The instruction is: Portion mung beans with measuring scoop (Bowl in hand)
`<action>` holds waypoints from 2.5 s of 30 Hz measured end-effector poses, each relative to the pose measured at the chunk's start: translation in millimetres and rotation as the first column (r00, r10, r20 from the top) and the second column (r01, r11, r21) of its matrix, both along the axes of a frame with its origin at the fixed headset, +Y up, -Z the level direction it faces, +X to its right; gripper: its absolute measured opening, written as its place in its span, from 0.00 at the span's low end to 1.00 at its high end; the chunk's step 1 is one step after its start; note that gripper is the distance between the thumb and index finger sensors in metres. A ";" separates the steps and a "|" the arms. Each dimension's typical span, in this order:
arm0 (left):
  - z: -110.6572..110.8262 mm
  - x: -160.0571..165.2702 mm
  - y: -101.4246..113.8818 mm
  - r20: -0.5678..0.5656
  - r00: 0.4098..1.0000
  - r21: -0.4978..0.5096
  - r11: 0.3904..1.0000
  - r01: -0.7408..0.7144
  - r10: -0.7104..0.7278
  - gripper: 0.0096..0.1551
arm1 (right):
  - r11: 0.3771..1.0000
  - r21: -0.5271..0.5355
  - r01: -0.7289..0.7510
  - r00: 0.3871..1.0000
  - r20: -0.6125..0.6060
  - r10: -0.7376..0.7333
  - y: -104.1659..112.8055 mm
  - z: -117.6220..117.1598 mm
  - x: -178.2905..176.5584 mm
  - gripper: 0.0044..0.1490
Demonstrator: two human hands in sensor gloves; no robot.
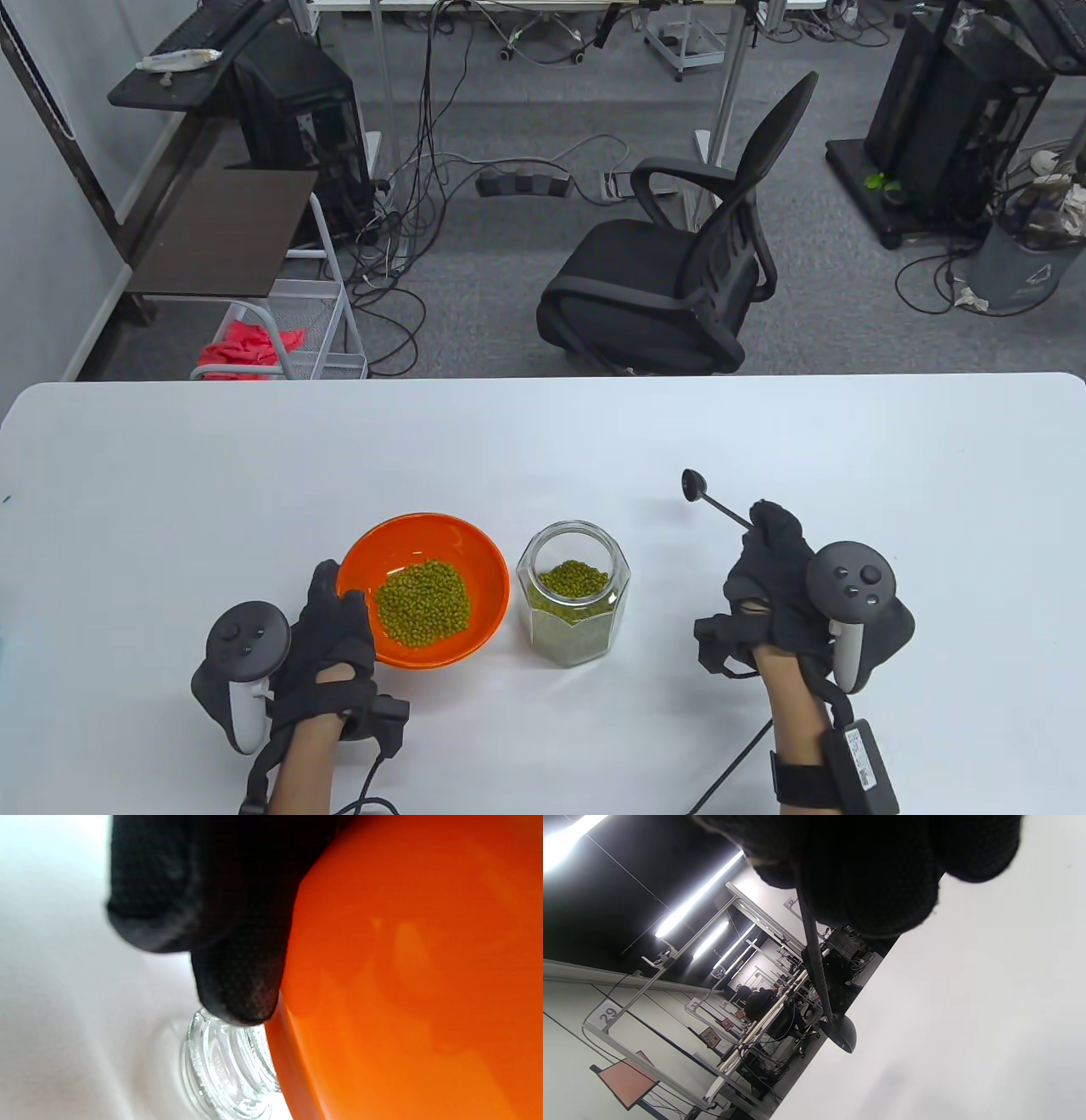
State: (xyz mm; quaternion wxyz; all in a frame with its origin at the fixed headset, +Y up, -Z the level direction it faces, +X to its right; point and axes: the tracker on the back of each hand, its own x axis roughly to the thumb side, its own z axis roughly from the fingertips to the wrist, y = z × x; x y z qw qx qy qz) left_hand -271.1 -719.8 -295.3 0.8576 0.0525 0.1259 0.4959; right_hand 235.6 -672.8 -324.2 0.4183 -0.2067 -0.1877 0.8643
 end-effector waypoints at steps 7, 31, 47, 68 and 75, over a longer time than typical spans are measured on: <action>0.0 -0.6 0.3 -0.003 1.000 0.001 1.000 0.000 0.000 0.37 | 0.993 -0.074 -0.087 0.995 0.031 0.090 -20.5 5.2 13.2 0.26; 0.0 -1.1 0.5 -0.005 1.000 0.000 1.000 0.002 -0.002 0.37 | 0.718 -0.529 -0.451 0.872 -0.090 0.481 -65.6 1.0 4.9 0.23; -0.1 -1.1 0.5 -0.005 1.000 0.000 1.000 0.003 -0.003 0.37 | 0.587 -0.645 -0.490 0.842 -0.177 0.509 -76.1 -4.5 1.1 0.23; 0.2 -0.4 0.3 -0.009 1.000 -0.004 1.000 0.012 -0.012 0.37 | 0.533 -0.661 -0.529 0.814 -0.215 0.540 -79.2 -4.3 -2.1 0.26; 0.3 -0.2 0.2 -0.009 1.000 -0.004 1.000 0.013 -0.013 0.37 | 0.521 -0.660 -0.542 0.801 -0.216 0.559 -78.6 -3.8 -3.0 0.27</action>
